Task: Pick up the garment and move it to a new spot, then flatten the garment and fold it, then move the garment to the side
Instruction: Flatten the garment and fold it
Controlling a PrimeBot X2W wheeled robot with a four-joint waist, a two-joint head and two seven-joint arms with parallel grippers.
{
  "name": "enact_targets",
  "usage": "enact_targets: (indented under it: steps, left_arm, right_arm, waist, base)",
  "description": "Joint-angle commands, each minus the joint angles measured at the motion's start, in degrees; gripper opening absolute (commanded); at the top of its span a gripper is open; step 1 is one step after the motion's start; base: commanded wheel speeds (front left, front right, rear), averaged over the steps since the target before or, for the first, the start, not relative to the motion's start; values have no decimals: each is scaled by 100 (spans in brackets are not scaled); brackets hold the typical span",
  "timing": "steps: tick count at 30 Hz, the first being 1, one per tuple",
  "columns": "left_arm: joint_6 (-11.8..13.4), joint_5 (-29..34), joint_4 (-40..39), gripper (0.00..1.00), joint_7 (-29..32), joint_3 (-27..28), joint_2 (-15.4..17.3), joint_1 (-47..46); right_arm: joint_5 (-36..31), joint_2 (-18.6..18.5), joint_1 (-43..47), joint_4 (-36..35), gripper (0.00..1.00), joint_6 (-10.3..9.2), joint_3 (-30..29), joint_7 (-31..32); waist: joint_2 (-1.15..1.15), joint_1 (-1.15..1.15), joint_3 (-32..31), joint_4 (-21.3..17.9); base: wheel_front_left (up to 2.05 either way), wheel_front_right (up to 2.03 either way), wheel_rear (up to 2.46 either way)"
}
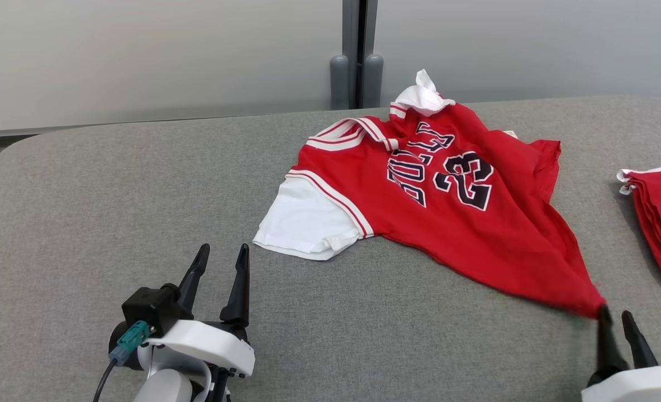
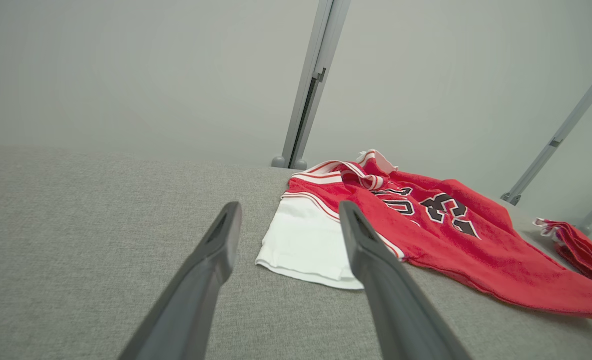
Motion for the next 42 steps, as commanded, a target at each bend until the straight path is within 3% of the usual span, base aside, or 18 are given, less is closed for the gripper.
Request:
enact_targets:
  steps: [1, 6, 14, 18, 32, 35, 36, 37, 38, 42]
  left_arm:
    - [-12, 36, -10, 100, -10, 14, 27, -20]
    - [-23, -162, -84, 100, -9, 35, 23, -104]
    - [-41, -164, 96, 100, -9, -156, 24, -399]
    - [24, -28, 637, 100, -9, -349, 31, -820]
    - [413, 742, 3375, 100, 545, -937, 155, -2689]
    - [234, 711, 3673, 99, 546, -1016, 136, -2796]
    - [128, 711, 3760, 46, 560, -1065, 117, -2827]
    - [49, 711, 3828, 4, 557, -1108, 104, -2842]
    - [-13, 697, 3890, 0, 554, -1141, 94, -2839]
    - [-215, 480, 4031, 0, 493, -1152, 87, -2828]
  right_arm:
    - [-300, 124, -90, -114, 100, 3, -54, -185]
    - [-618, 384, -273, -443, 100, 3, -311, -501]
    - [-1003, 407, -237, -1216, 100, 2, 568, -640]
    - [-1140, 292, -334, -1286, 100, 2, 815, -646]
    - [-1119, 245, -605, -1541, 100, 2, 788, -646]
    - [-1142, 266, -615, -1528, 100, 2, 785, -646]
    - [-1150, 270, -615, -1509, 100, 2, 761, -647]
    - [-1158, 269, -614, -1478, 100, 2, 718, -647]
    - [-1178, 269, -616, -1443, 100, 2, 674, -647]
    - [-1276, 310, -617, -1288, 100, 2, 454, -647]
  waist:
    - [0, 0, 17, -22]
    - [0, 0, 56, -74]
    - [0, 0, 203, -113]
    - [0, 0, 465, -137]
    - [0, 0, 1207, -305]
    - [0, 0, 1225, -317]
    - [0, 0, 1225, -316]
    - [0, 0, 1221, -312]
    - [0, 0, 1213, -306]
    - [0, 0, 1134, -269]
  base:
    - [0, 0, 0]
    - [0, 0, 0]
    - [0, 0, 0]
    - [0, 0, 0]
    - [0, 0, 0]
    - [0, 0, 0]
    - [0, 0, 0]
    - [0, 0, 0]
    - [0, 0, 0]
    - [0, 0, 0]
